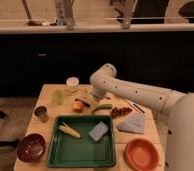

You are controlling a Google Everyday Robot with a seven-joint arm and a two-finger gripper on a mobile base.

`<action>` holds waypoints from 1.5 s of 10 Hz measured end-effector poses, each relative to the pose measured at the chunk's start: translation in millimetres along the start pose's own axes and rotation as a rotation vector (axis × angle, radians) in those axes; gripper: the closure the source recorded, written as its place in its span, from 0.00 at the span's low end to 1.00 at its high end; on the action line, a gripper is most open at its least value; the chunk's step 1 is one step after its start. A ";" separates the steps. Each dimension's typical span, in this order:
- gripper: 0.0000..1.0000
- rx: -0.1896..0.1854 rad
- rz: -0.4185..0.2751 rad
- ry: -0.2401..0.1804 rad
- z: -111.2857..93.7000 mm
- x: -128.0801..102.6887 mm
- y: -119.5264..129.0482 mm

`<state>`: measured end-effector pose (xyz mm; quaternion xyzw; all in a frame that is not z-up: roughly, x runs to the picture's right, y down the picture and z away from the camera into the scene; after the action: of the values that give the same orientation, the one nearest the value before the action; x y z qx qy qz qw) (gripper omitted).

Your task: Place eraser in purple bowl

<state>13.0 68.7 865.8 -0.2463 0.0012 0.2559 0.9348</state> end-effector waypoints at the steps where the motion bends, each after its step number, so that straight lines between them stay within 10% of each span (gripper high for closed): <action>1: 0.20 -0.008 0.010 0.003 11.2 0.5 -1.1; 15: 0.20 -0.115 -0.020 0.018 83.8 -33.6 -6.5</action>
<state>-23.5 86.5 946.7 -0.3019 -0.0074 0.2437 0.9216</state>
